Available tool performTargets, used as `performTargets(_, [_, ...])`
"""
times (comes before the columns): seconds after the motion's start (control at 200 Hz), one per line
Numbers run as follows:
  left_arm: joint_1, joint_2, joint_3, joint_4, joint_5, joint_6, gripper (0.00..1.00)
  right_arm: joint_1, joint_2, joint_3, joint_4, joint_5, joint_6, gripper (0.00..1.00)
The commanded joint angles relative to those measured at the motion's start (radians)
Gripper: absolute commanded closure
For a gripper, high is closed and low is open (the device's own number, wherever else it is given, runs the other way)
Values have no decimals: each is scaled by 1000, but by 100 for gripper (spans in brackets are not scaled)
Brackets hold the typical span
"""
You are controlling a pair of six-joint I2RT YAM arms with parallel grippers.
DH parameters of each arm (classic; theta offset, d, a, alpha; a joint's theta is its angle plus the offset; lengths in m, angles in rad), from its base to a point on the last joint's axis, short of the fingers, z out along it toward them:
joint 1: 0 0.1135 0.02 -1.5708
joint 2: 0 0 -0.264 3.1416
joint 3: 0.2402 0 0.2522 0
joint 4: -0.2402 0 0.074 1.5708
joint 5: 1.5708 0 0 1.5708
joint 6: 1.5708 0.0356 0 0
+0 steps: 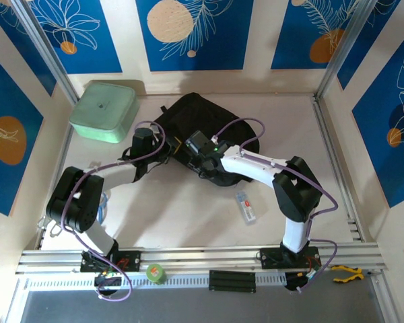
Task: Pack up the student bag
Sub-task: Zip the student bag at the center of the table.
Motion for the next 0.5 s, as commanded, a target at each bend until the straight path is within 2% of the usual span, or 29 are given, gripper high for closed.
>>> performTargets(0.0, [-3, -8, 39, 88, 45, 3, 100, 1, 4, -9, -38, 83, -29, 60])
performTargets(0.21, [-3, -5, 39, 85, 45, 3, 100, 3, 24, 12, -30, 108, -80, 67])
performTargets(0.35, [-1, 0, 41, 79, 42, 9, 100, 3, 21, 9, -37, 103, -90, 81])
performTargets(0.495, [10, 20, 46, 47, 34, 44, 100, 8, -48, -59, -12, 110, -126, 95])
